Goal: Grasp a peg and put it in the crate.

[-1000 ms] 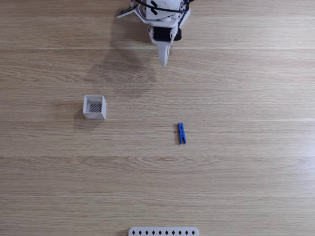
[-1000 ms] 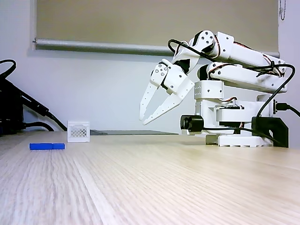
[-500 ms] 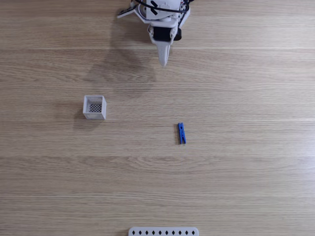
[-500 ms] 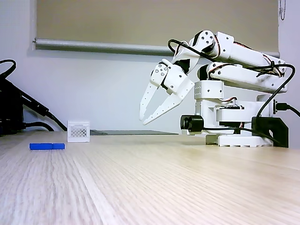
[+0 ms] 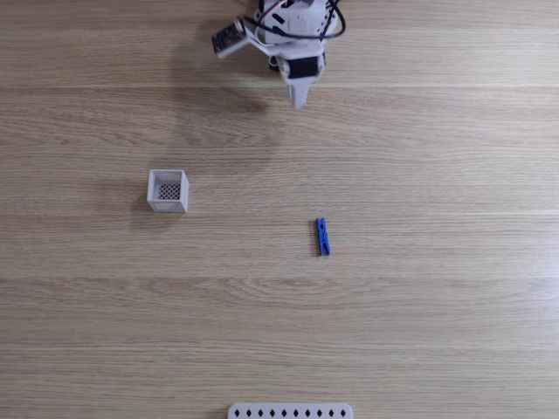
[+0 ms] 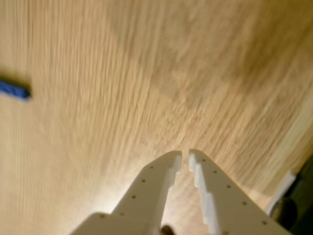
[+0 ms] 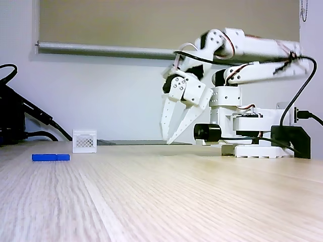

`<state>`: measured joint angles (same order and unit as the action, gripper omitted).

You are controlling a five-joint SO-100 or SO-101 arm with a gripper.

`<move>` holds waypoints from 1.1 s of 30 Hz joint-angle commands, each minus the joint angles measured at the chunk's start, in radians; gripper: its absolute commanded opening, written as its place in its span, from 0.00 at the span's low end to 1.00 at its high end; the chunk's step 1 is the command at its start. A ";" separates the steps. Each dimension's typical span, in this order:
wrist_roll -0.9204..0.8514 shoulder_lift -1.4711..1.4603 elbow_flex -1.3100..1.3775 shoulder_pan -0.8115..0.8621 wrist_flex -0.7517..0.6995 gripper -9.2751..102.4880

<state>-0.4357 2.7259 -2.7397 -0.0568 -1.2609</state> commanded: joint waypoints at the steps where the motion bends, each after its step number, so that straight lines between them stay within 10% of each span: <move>1: -0.370 -0.253 0.288 -0.003 0.009 0.08; 11: -1.026 -0.655 0.742 0.002 0.011 0.08; 26: -1.094 -1.289 1.269 -0.009 0.146 0.09; 33: -1.178 -1.378 1.299 0.002 0.249 0.27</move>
<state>-1.5877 1.3284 -1.5478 -0.0598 -1.0523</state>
